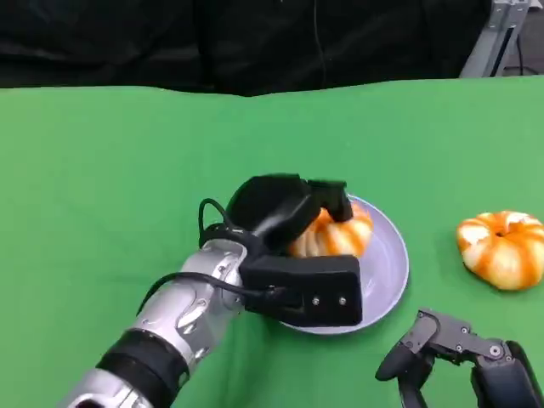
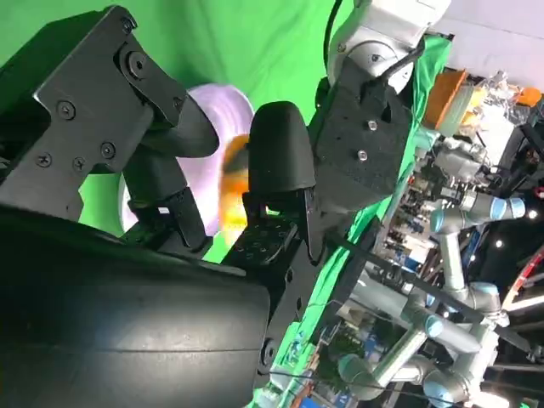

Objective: Grasp the bread from the table and place it into the plate.

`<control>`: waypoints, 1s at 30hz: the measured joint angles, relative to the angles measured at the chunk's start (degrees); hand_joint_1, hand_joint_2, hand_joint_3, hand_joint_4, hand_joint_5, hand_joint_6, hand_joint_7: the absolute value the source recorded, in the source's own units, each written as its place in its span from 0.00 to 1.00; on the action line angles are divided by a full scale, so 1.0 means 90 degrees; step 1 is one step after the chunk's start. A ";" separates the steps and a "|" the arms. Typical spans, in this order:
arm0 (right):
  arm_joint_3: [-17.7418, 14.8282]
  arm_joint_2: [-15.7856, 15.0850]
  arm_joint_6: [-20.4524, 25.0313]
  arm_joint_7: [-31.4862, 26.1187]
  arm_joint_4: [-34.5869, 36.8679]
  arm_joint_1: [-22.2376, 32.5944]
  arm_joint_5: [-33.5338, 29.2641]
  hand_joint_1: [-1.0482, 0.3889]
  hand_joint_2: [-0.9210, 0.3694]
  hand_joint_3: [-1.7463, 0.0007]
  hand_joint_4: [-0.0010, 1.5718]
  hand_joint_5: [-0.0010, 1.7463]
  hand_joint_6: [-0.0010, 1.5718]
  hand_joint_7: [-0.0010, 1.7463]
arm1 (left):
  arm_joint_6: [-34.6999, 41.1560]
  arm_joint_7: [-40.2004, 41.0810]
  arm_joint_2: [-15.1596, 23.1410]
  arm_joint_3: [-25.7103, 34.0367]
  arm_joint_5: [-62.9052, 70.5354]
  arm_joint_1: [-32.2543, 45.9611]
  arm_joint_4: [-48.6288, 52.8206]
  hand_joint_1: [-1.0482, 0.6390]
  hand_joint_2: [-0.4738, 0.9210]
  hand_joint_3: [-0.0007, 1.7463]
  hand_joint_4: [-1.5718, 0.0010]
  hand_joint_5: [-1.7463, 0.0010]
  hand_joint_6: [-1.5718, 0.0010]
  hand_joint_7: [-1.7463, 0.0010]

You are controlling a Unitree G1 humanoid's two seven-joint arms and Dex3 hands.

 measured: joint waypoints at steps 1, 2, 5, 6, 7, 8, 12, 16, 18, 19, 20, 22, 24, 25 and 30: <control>-0.0001 0.0000 0.0000 0.0000 -0.0002 0.0002 0.0000 0.75 0.50 0.18 0.51 0.92 0.53 0.75 | 0.0044 -0.0133 0.0037 -0.0028 0.0010 -0.0002 -0.0029 0.32 1.00 0.10 0.89 0.72 0.77 1.00; -0.0001 0.0000 0.0001 0.0000 -0.0002 0.0005 -0.0001 0.75 0.50 0.19 0.51 0.92 0.53 0.75 | 0.0072 -0.0223 0.0064 -0.0044 0.0013 -0.0003 -0.0058 0.32 1.00 0.10 0.89 0.73 0.77 1.00; -0.0001 0.0000 0.0003 0.0000 -0.0004 0.0005 -0.0001 0.76 0.50 0.18 0.51 0.92 0.53 0.75 | 0.0166 -0.0384 0.0103 -0.0117 0.0030 -0.0009 -0.0168 0.17 1.00 0.17 0.98 0.89 0.89 0.99; -0.0002 -0.0001 0.0005 0.0001 -0.0005 0.0003 -0.0001 0.77 0.51 0.18 0.51 0.92 0.53 0.75 | 0.0243 -0.0535 0.0119 -0.0159 0.0073 -0.0029 -0.0206 0.14 1.00 0.18 0.99 0.93 0.92 0.99; -0.0002 -0.0001 0.0007 0.0001 -0.0005 0.0001 0.0000 0.77 0.51 0.18 0.51 0.92 0.53 0.75 | 0.0343 -0.0709 0.0151 -0.0212 0.0122 -0.0050 -0.0248 0.12 1.00 0.19 1.00 0.94 0.93 0.99; -0.0002 0.0000 0.0008 0.0001 -0.0005 0.0000 0.0002 0.77 0.51 0.17 0.51 0.92 0.53 0.75 | 0.0436 -0.0877 0.0196 -0.0265 0.0202 -0.0072 -0.0291 0.11 1.00 0.19 1.00 0.96 0.94 1.00; -0.0005 0.0000 0.0010 0.0002 -0.0005 -0.0006 0.0006 0.77 0.51 0.17 0.51 0.92 0.53 0.75 | 0.0652 -0.1298 0.0359 -0.0355 0.0277 -0.0104 -0.0550 0.11 1.00 0.18 1.00 0.97 0.93 0.99; 0.0001 0.0008 0.0014 0.0004 -0.0005 -0.0018 0.0007 0.78 0.52 0.16 0.51 0.92 0.53 0.75 | 0.0634 -0.1593 0.0655 -0.0220 0.0125 0.0007 -0.1146 0.12 1.00 0.18 0.97 0.95 0.92 0.98; 0.0000 0.0012 0.0016 0.0001 -0.0001 -0.0028 0.0004 0.78 0.52 0.16 0.51 0.92 0.53 0.75 | 0.0599 -0.1772 0.0837 -0.0027 -0.0122 0.0164 -0.1595 0.14 1.00 0.17 0.95 0.94 0.90 0.98; 0.0002 0.0013 0.0017 0.0002 0.0000 -0.0038 0.0003 0.78 0.52 0.16 0.51 0.92 0.53 0.75 | 0.0592 -0.1846 0.0918 0.0093 -0.0285 0.0271 -0.1813 0.16 1.00 0.16 0.94 0.93 0.89 0.98; 0.0003 0.0014 0.0017 0.0001 0.0003 -0.0052 0.0001 0.78 0.52 0.15 0.51 0.92 0.53 0.75 | 0.0591 -0.1934 0.1006 0.0228 -0.0448 0.0407 -0.2065 0.16 1.00 0.15 0.94 0.93 0.89 0.98; -0.0001 0.0014 0.0015 -0.0003 0.0016 -0.0083 0.0000 0.79 0.53 0.15 0.52 0.92 0.53 0.75 | 0.0560 -0.2047 0.1151 0.0512 -0.0811 0.0736 -0.2544 0.21 1.00 0.13 0.91 0.90 0.86 0.96; -0.0006 0.0013 0.0007 -0.0013 0.0048 -0.0113 -0.0006 0.78 0.53 0.15 0.52 0.92 0.53 0.75 | 0.0455 -0.2137 0.1264 0.0837 -0.1291 0.1145 -0.2994 0.24 1.00 0.12 0.88 0.88 0.83 0.96; -0.0006 0.0013 0.0006 -0.0016 0.0055 -0.0115 -0.0007 0.78 0.53 0.15 0.52 0.91 0.53 0.76 | 0.0405 -0.2146 0.1299 0.0968 -0.1493 0.1306 -0.3152 0.25 1.00 0.13 0.85 0.86 0.82 0.95; -0.0006 0.0006 -0.0001 -0.0019 0.0067 -0.0122 -0.0035 0.77 0.54 0.16 0.53 0.91 0.54 0.76 | -0.0015 -0.2145 0.1387 0.1704 -0.2538 0.2248 -0.3841 0.34 1.00 0.10 0.84 0.59 0.69 0.94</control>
